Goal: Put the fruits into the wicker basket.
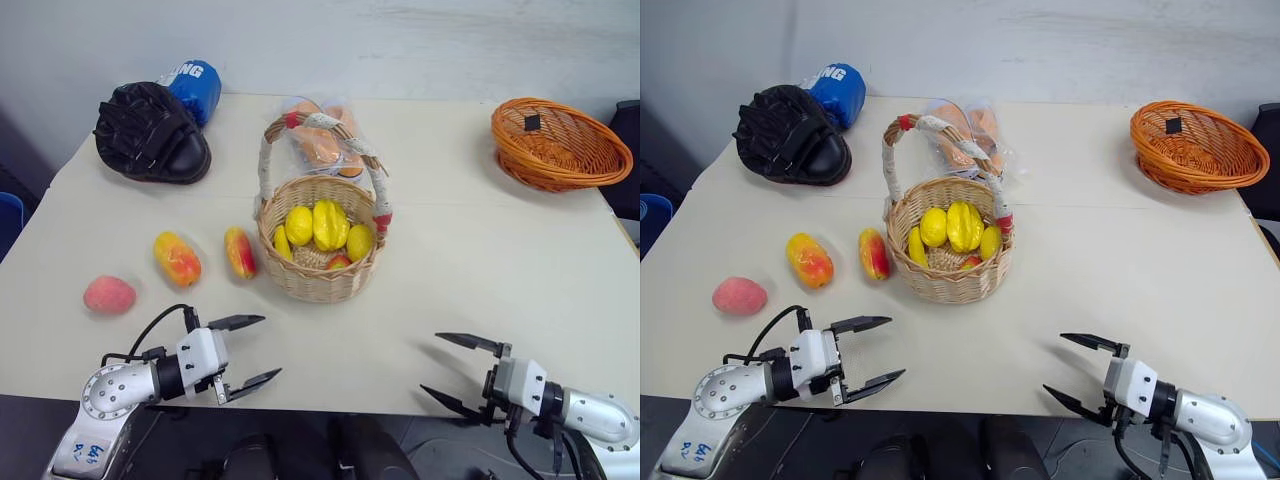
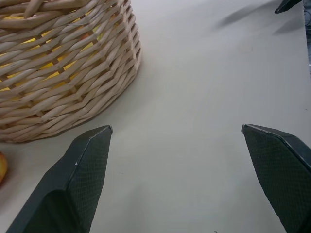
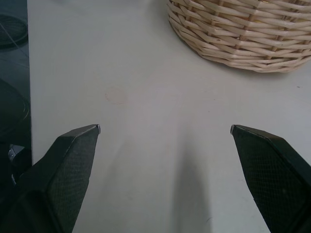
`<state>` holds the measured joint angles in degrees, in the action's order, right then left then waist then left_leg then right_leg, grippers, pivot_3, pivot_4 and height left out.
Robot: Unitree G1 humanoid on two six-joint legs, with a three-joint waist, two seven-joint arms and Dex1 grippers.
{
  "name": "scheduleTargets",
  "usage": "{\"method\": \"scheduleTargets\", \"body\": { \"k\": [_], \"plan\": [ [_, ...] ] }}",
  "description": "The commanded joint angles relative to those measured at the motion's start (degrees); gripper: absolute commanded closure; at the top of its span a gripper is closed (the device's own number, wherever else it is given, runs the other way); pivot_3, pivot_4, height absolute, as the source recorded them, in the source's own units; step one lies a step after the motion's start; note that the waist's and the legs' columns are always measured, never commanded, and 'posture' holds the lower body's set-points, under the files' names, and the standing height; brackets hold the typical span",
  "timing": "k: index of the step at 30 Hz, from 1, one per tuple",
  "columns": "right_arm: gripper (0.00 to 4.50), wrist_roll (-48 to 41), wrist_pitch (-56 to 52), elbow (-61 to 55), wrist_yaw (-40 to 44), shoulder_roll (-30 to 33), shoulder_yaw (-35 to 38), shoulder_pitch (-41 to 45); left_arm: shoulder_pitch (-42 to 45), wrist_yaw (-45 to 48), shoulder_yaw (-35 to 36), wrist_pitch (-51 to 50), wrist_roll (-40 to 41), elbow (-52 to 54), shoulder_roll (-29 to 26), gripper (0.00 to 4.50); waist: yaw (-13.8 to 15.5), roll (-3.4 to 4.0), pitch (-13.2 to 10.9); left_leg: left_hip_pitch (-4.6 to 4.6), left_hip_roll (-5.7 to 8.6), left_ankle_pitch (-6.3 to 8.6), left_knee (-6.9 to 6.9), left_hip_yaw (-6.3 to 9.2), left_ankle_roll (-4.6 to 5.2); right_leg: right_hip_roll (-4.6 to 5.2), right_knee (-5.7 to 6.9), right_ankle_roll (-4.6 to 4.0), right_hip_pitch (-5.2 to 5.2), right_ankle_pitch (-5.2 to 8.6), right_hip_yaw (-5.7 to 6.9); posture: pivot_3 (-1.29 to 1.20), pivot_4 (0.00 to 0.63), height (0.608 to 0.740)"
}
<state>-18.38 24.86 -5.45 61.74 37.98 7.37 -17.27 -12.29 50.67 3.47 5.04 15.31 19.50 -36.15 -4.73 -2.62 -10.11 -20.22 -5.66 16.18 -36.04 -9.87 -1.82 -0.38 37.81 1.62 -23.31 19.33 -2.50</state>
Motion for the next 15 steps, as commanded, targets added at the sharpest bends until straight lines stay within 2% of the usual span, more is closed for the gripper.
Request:
{"method": "scheduleTargets", "body": {
  "k": [1, 7, 10, 14, 15],
  "plan": [
    [0.05, -1.4, 1.6, 0.3, 0.0, -0.7, 0.0, 0.6, -0.5, -0.5, 0.7, -0.8, 1.5, 2.3, 0.0, 0.00, 0.0, 0.00, 0.0, 0.00, 0.00, 0.00, 0.00, 0.00, 0.00, 0.00, 0.00, 0.00, 0.00, 0.00, 0.00, 0.00, 0.150, 0.740],
    [0.05, -3.0, 1.4, 0.8, 0.7, -1.9, -1.4, 3.6, -1.6, 0.6, 2.3, -3.9, 5.8, 3.6, -0.6, 0.00, -0.1, 0.01, 0.0, 0.01, -0.01, 0.00, 0.00, -0.01, 0.00, -0.01, 0.02, 0.00, 0.00, 0.00, 0.00, 0.00, 0.150, 0.740],
    [0.05, -9.2, -2.8, -2.2, 0.0, -4.1, -1.4, 5.3, -2.6, -3.3, 5.8, -12.4, 13.3, 5.7, 0.7, 0.00, 0.0, 0.02, 0.0, 0.00, -0.04, 0.00, 0.00, 0.01, -0.01, -0.01, 0.03, -0.01, -0.01, 0.00, 0.02, 0.00, 0.150, 0.740],
    [0.05, -15.7, -9.4, -10.8, -2.2, -5.0, -1.6, 6.9, -7.7, -9.8, 14.1, -13.0, 16.0, 7.1, 5.1, 0.00, -0.2, 0.08, 0.0, 0.00, -0.03, 0.01, -0.02, 0.03, -0.01, 0.00, 0.08, 0.00, -0.01, 0.00, 0.02, 0.00, 0.150, 0.740],
    [0.05, -15.6, -9.5, -12.9, -2.9, -5.5, -2.0, 7.3, -10.7, -12.4, 18.3, -12.6, 17.3, 7.4, 7.6, 0.00, -0.3, 0.08, 0.0, 0.00, -0.03, 0.02, -0.02, 0.05, -0.03, -0.01, 0.08, 0.01, -0.02, 0.00, 0.02, 0.00, 0.150, 0.740]
  ]
}}
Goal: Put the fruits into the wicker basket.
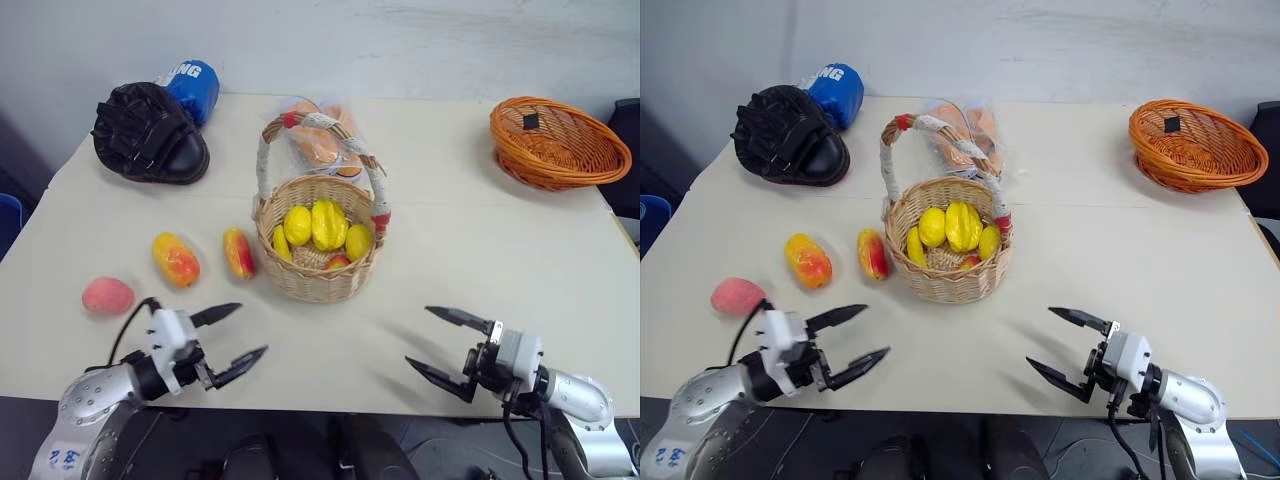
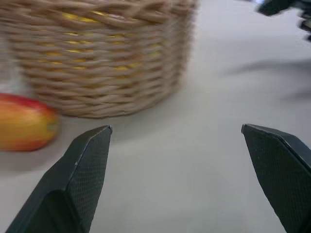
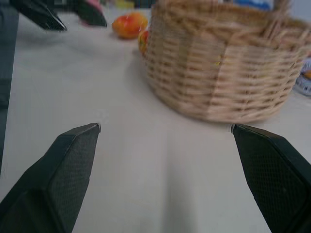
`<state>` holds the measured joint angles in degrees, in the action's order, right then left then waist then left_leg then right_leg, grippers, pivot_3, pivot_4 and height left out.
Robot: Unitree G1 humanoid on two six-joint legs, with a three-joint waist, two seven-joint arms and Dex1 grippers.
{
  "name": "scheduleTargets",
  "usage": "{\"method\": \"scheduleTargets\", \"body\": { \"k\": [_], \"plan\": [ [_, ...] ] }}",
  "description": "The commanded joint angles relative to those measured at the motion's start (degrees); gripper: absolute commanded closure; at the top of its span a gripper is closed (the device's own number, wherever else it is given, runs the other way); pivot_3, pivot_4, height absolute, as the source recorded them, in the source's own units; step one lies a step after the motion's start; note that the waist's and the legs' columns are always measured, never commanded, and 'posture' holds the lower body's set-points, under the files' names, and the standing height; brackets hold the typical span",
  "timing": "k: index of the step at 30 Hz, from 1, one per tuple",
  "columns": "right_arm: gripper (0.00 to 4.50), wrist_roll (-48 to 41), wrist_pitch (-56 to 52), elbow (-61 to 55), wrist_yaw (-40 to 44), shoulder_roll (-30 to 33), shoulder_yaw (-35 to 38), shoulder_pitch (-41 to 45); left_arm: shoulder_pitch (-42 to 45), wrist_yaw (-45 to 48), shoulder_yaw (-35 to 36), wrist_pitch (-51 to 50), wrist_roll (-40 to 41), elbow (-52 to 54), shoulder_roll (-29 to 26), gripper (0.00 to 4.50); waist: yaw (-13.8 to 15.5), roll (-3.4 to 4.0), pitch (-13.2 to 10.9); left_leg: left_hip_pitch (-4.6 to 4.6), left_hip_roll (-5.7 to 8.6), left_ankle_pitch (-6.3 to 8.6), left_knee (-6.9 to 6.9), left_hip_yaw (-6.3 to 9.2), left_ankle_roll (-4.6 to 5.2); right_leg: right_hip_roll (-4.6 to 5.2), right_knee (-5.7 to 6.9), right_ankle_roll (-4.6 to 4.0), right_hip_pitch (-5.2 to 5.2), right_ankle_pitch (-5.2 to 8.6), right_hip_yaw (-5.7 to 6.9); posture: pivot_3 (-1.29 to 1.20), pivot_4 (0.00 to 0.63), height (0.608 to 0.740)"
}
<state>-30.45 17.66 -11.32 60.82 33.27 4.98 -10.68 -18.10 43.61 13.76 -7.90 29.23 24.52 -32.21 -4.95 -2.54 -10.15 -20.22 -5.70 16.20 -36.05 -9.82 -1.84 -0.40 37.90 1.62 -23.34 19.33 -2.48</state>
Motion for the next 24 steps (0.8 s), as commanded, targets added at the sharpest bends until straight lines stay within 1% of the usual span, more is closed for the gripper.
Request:
{"method": "scheduleTargets", "body": {
  "k": [1, 3, 6, 8, 10, 12, 14, 16, 17, 19, 21, 24],
  "plan": [
    [0.05, -3.4, -2.7, -8.9, -2.8, -1.2, 0.0, 1.2, -7.9, -7.2, 11.7, 1.0, 4.6, 2.6, 6.2, 0.00, -0.2, -0.03, 0.0, 0.00, 0.00, 0.02, 0.00, 0.05, -0.03, -0.02, 0.00, 0.00, -0.01, 0.00, 0.00, 0.00, 0.150, 0.740],
    [0.05, -2.3, -2.6, -11.6, -4.1, -2.5, -1.5, 3.4, -13.6, -9.8, 18.4, 3.4, 5.7, 1.3, 11.0, 0.00, -0.3, -0.15, 0.0, 0.00, 0.01, 0.09, 0.00, 0.26, -0.11, -0.10, -0.02, -0.02, -0.03, 0.03, -0.01, 0.00, 0.150, 0.740],
    [0.05, 0.5, -0.6, -12.6, -2.2, -3.7, -5.1, 5.9, -16.6, -13.1, 24.3, 4.5, 6.4, -3.2, 14.7, 0.00, 0.0, -0.23, 0.0, -0.01, 0.08, 0.13, -0.06, 0.36, -0.08, -0.11, -0.04, -0.05, -0.01, 0.07, -0.01, 0.00, 0.150, 0.740],
    [0.05, 1.4, -0.4, -12.9, -1.3, -4.2, -7.5, 7.0, -17.3, -15.4, 27.6, 3.5, 7.0, -7.0, 15.8, 0.00, 0.3, -0.41, 0.1, -0.01, 0.16, 0.09, -0.09, 0.48, 0.00, -0.10, -0.09, -0.10, 0.02, 0.12, 0.01, 0.00, 0.150, 0.740],
    [0.05, 1.5, -1.0, -12.9, -2.1, -4.9, -8.3, 8.3, -16.9, -17.1, 30.2, 2.9, 8.5, -8.5, 16.3, 0.00, 0.4, -0.62, 0.1, -0.03, 0.18, 0.09, -0.12, 0.55, 0.01, -0.08, -0.12, -0.70, 0.04, 0.46, 0.03, 0.00, 0.150, 0.740],
    [0.05, 1.6, -1.5, -12.7, -2.4, -5.0, -8.5, 9.4, -15.8, -18.8, 32.0, 2.4, 10.1, -8.9, 16.4, 0.00, 0.4, -0.83, 0.1, -0.07, 0.21, 0.11, -0.13, 0.57, 0.05, -0.03, -0.13, -0.76, 0.04, 0.49, 0.03, 0.00, 0.150, 0.740],
    [0.05, 1.1, -1.8, -12.5, -0.6, -4.1, -9.2, 10.7, -13.6, -20.3, 33.8, 1.0, 13.7, -7.4, 14.9, 0.00, 0.4, -0.97, 0.2, -0.09, 0.22, 0.13, -0.13, 0.57, 0.09, 0.01, -0.17, -0.76, 0.07, 0.49, 0.04, 0.00, 0.150, 0.740],
    [0.05, 0.9, -1.7, -12.2, 1.5, -3.1, -9.7, 11.6, -12.8, -19.9, 34.2, -2.1, 16.9, -4.8, 12.2, 0.00, 0.4, -1.06, 0.3, -0.08, 0.21, 0.14, -0.12, 0.58, 0.10, 0.01, -0.17, -0.75, 0.11, 0.48, 0.09, 0.00, 0.150, 0.740],
    [0.05, 0.6, -2.0, -12.1, 1.4, -3.1, -9.4, 11.8, -12.5, -19.9, 34.3, -4.1, 19.2, -3.5, 11.0, 0.00, 0.4, -1.08, 0.3, -0.08, 0.21, 0.14, -0.11, 0.59, 0.09, 0.02, -0.17, -0.74, 0.11, 0.48, 0.11, 0.00, 0.150, 0.740],
    [0.05, 0.5, -2.0, -11.5, 1.5, -3.2, -9.1, 12.1, -11.9, -20.2, 34.4, -6.8, 21.2, -1.8, 8.6, 0.00, 0.3, -1.07, 0.3, -0.07, 0.15, 0.18, -0.09, 0.60, 0.04, 0.03, -0.16, -0.69, 0.14, 0.45, 0.23, 0.00, 0.150, 0.740],
    [0.05, 0.2, -2.3, -11.2, 1.3, -3.3, -8.8, 11.9, -10.9, -21.7, 33.7, -11.2, 20.1, -2.0, 3.7, 0.00, 0.3, -1.02, 0.3, -0.06, 0.13, 0.22, -0.05, 0.61, -0.02, 0.05, -0.14, -0.52, 0.13, 0.35, 0.32, 0.00, 0.150, 0.740],
    [0.05, 0.2, -2.9, -11.2, 0.9, -3.6, -8.9, 11.6, -6.3, -22.8, 31.0, -17.3, 17.4, -4.6, -4.9, 0.00, 0.4, -0.95, 0.2, -0.02, 0.08, 0.19, -0.03, 0.72, -0.15, -0.02, -0.04, -0.51, 0.11, 0.35, 0.43, 0.00, 0.150, 0.740]
  ]
}}
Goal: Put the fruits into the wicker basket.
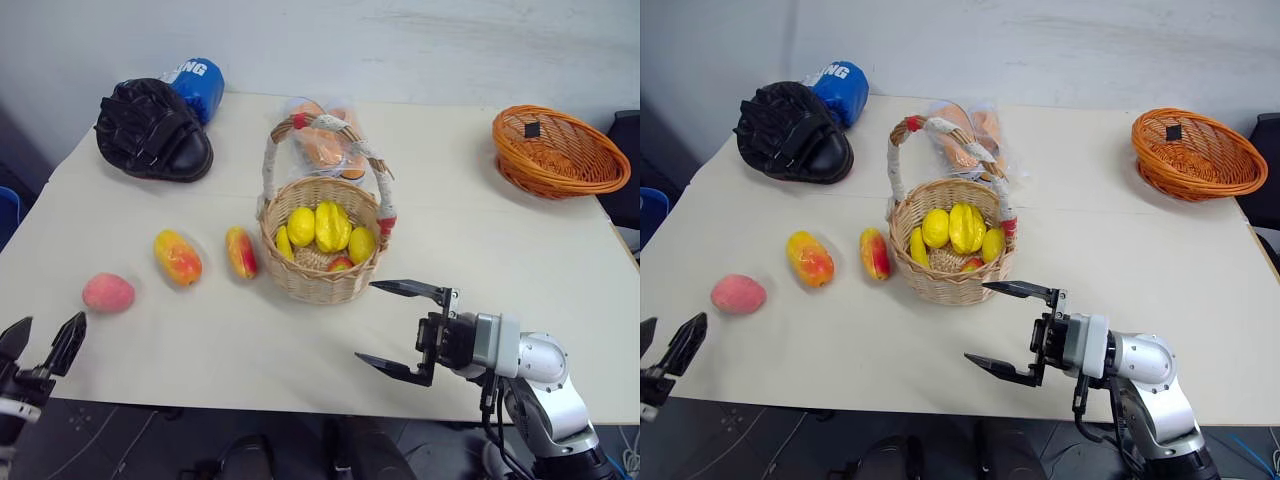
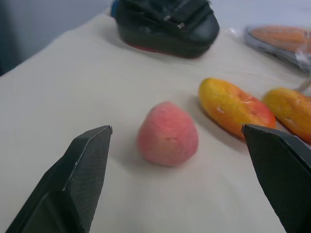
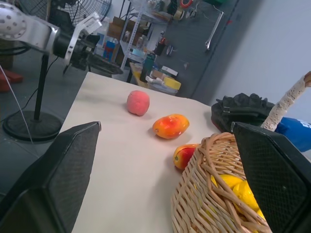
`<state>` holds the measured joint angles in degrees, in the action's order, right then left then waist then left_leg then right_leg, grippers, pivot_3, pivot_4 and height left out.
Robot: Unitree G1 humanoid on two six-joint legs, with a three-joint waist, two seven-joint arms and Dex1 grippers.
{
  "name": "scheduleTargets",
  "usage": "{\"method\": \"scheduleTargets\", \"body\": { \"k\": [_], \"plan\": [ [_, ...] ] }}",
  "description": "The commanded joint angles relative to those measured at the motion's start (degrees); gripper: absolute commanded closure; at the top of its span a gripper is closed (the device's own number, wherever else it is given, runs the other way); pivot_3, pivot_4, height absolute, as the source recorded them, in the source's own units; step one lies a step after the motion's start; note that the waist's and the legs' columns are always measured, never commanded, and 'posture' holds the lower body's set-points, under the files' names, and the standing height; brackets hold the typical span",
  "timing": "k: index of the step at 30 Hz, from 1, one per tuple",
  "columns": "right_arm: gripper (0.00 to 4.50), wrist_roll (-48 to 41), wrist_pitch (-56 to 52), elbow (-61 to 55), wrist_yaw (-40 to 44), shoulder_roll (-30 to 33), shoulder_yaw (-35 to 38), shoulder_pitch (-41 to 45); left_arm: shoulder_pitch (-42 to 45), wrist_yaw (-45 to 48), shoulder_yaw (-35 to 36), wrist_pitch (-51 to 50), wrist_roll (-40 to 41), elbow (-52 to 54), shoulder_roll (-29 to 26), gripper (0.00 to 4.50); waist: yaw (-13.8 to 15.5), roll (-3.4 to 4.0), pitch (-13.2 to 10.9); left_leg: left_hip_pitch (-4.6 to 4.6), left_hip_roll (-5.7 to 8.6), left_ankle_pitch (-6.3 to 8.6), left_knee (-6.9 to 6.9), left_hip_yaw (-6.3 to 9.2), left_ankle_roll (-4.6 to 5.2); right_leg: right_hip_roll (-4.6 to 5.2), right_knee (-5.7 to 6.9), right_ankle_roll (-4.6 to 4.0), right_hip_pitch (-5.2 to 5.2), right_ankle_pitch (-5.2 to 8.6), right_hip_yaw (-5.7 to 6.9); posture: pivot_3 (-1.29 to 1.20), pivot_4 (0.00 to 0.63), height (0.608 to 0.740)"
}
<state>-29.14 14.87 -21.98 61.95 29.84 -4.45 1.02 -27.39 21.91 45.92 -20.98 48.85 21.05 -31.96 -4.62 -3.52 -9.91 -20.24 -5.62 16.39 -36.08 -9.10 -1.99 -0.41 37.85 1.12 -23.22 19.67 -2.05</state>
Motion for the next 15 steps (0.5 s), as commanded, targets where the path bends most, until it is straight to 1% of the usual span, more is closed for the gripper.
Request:
{"method": "scheduleTargets", "body": {
  "k": [1, 3, 5, 10, 12, 13, 15],
  "plan": [
    [0.05, -0.9, -0.4, -0.4, -0.4, -0.3, 0.4, -0.1, 5.7, -1.7, -2.8, -5.8, -4.1, -3.2, -8.3, 0.00, 0.2, 0.09, 0.0, 0.01, -0.01, -0.03, 0.01, 0.04, -0.05, -0.01, 0.03, 0.00, 0.00, 0.00, 0.03, 0.00, 0.150, 0.740],
    [0.05, -0.4, -0.5, 0.1, -0.6, -0.6, 0.2, 0.2, 10.7, -2.4, -5.8, -8.0, -8.1, -7.6, -13.1, 0.00, 0.2, 0.20, -0.1, 0.02, 0.00, -0.10, 0.01, 0.11, -0.10, -0.01, 0.07, -0.03, 0.01, 0.01, 0.08, 0.00, 0.150, 0.740],
    [0.05, 0.5, -0.1, 1.1, -1.2, -1.0, 0.4, 0.4, 16.0, -1.4, -8.6, -8.2, -10.5, -12.3, -15.6, 0.00, 0.1, 0.25, -0.1, 0.02, 0.00, -0.11, 0.01, 0.10, -0.11, -0.01, 0.09, -0.02, 0.01, 0.01, 0.09, 0.00, 0.150, 0.740],
    [0.05, 1.8, 0.4, 2.2, -2.1, -1.7, 0.7, -0.4, 25.2, 2.7, -15.7, -7.2, -15.2, -20.3, -16.2, 0.00, -0.1, 0.29, -0.2, -0.04, -0.03, -0.05, 0.09, -0.06, -0.18, 0.03, 0.10, 0.08, -0.11, -0.04, 0.07, 0.00, 0.150, 0.740],
    [0.05, 2.0, 0.6, 2.0, -2.1, -1.6, 0.7, -0.8, 27.5, 4.3, -17.6, -7.8, -16.0, -22.5, -16.0, 0.00, 0.0, 0.29, -0.2, -0.11, -0.06, -0.09, 0.13, -0.05, -0.34, -0.02, 0.11, 0.08, -0.22, -0.02, 0.08, 0.00, 0.150, 0.740],
    [0.05, 2.0, 0.5, 2.0, -2.2, -1.5, 0.8, -0.9, 28.5, 4.9, -18.4, -8.3, -16.3, -23.5, -15.7, 0.00, 0.0, 0.29, -0.2, -0.14, -0.08, -0.22, 0.13, -0.05, -0.58, -0.04, 0.12, 0.09, -0.26, 0.00, 0.09, 0.00, 0.150, 0.740],
    [0.05, 1.9, 0.1, 1.7, -2.5, -1.3, 1.1, -1.2, 29.2, 5.9, -19.4, -9.1, -16.8, -24.4, -15.3, 0.00, -0.1, 0.29, -0.2, -0.16, -0.11, -0.24, 0.13, -0.05, -0.62, -0.06, 0.12, 0.10, -0.29, 0.02, 0.09, 0.00, 0.150, 0.740]
  ]
}}
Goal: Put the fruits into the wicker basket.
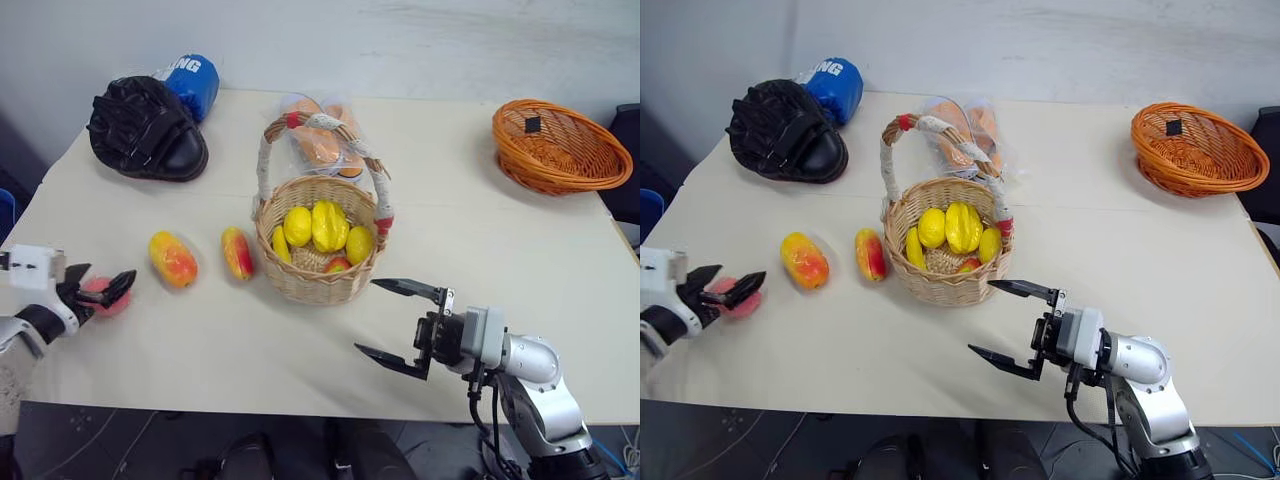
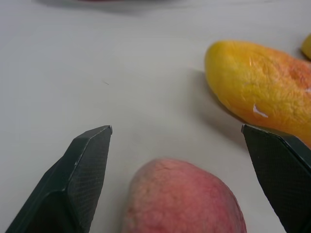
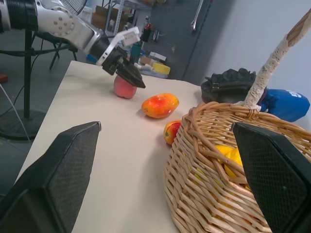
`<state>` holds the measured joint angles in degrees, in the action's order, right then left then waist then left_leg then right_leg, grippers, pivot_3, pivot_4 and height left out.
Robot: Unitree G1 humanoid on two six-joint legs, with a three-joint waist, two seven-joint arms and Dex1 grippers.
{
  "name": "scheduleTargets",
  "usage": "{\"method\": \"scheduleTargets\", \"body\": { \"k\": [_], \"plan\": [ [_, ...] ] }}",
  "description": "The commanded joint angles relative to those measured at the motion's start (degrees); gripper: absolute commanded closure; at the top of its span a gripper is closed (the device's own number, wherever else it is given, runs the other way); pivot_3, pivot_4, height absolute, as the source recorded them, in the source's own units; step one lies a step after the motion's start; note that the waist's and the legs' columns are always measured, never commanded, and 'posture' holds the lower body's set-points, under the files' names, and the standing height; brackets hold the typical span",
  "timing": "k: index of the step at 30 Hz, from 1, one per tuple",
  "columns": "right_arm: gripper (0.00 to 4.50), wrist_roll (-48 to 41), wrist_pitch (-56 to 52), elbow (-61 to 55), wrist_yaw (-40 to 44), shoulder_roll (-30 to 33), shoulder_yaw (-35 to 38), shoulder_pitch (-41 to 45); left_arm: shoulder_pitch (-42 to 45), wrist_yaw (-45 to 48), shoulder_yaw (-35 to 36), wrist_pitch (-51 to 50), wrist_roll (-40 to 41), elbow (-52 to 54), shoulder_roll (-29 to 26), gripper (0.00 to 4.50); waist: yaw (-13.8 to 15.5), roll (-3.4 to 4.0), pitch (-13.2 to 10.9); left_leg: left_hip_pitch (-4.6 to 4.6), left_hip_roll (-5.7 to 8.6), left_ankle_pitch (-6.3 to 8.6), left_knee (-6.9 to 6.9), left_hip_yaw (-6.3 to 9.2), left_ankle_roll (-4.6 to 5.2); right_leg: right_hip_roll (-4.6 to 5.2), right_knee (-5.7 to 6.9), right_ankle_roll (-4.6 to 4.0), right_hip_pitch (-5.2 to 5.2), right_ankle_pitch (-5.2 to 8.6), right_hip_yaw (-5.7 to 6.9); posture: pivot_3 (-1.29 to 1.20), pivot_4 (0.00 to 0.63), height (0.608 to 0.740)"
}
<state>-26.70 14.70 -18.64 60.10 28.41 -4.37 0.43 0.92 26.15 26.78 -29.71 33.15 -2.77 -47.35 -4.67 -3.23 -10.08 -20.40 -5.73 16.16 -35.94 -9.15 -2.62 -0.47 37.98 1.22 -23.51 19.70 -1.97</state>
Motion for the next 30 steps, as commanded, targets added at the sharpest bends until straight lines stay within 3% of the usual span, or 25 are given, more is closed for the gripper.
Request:
{"method": "scheduleTargets", "body": {
  "k": [1, 7, 9, 12, 14, 18, 21, 25, 30],
  "plan": [
    [0.02, -0.5, 0.1, -1.9, -0.8, 0.3, 1.1, -0.8, 0.6, 2.3, -0.8, -0.7, -1.5, -0.5, 0.1, 0.19, -0.1, 0.00, 0.0, 0.00, 0.00, 0.00, 0.00, 0.00, 0.00, 0.00, 0.00, 0.01, 0.00, 0.01, -0.01, 0.00, 0.150, 0.740],
    [0.00, 0.1, 0.1, -2.5, -2.2, 1.3, 2.8, -2.5, -4.4, 5.6, 0.8, -0.5, -2.6, 1.2, 0.6, 1.89, -0.1, 0.02, 0.0, 0.04, 0.01, 0.00, -0.04, 0.00, 0.00, 0.03, 0.08, 0.02, 0.02, 0.01, -0.02, 0.00, 0.150, 0.740],
    [0.00, -0.2, -0.3, -2.1, -4.0, 1.7, 5.4, -2.8, -6.6, 8.9, 1.9, 4.4, -3.0, 1.9, 1.5, 2.17, -0.2, 0.08, 0.0, 0.08, 0.01, -0.01, -0.03, -0.01, 0.00, 0.03, 0.10, 0.02, 0.05, 0.01, -0.04, 0.00, 0.150, 0.740],
    [0.00, -1.0, -1.2, -2.8, -5.7, 2.8, 8.7, -2.6, -8.0, 17.3, 4.8, 11.3, 0.5, 6.5, 2.6, 2.18, 0.0, 0.09, 0.0, 0.06, 0.03, 0.00, -0.03, -0.02, 0.01, 0.06, 0.09, 0.01, 0.04, 0.01, -0.03, 0.00, 0.150, 0.740],
    [0.00, -1.6, -1.8, -3.3, -5.9, 4.1, 11.2, -4.1, -6.3, 24.2, 5.1, 10.0, 6.3, 12.6, 0.6, 2.18, 0.5, 0.00, 0.0, 0.05, 0.03, 0.00, -0.03, 0.03, 0.01, 0.05, 0.10, -0.01, 0.04, 0.01, 0.01, 0.00, 0.150, 0.740],
    [0.00, -1.3, -1.9, -2.7, -7.4, 4.6, 14.8, -6.5, 6.0, 29.5, -5.5, 4.0, 12.6, 22.9, -1.7, 2.18, 2.7, 0.15, 0.0, -0.02, 0.16, -0.07, -0.07, 0.37, 0.08, 0.06, 0.02, 0.00, 0.18, -0.01, 0.15, 0.00, 0.150, 0.740],
    [0.00, -0.4, -2.2, -3.3, -9.5, 4.2, 16.0, -7.1, 18.0, 28.6, -16.5, 2.9, 8.8, 24.2, 1.6, 2.18, 2.9, 0.72, 0.1, 0.15, 0.33, -0.09, -0.10, 0.20, 0.22, 0.17, -0.08, 0.24, 0.48, -0.15, -0.05, 0.00, 0.150, 0.740],
    [0.00, 0.2, -3.1, -5.9, -11.9, 4.1, 16.7, -9.8, 33.5, 24.0, -29.2, 5.0, -2.7, 16.1, 10.2, 2.18, 2.8, 0.73, 0.1, 0.16, 0.36, -0.10, -0.19, 0.26, 0.24, 0.02, -0.11, 0.35, 0.54, -0.19, -0.10, 0.00, 0.150, 0.740],
    [0.00, 1.7, -3.2, -8.6, -14.7, 2.6, 16.3, -12.9, 40.6, 22.1, -33.3, 9.1, -10.0, 5.7, 16.9, 2.18, 1.6, 0.76, 0.1, 0.18, 0.37, -0.19, -0.15, 0.60, 0.04, -0.20, -0.05, 0.43, 0.52, -0.15, -0.26, 0.00, 0.150, 0.740]
  ]
}}
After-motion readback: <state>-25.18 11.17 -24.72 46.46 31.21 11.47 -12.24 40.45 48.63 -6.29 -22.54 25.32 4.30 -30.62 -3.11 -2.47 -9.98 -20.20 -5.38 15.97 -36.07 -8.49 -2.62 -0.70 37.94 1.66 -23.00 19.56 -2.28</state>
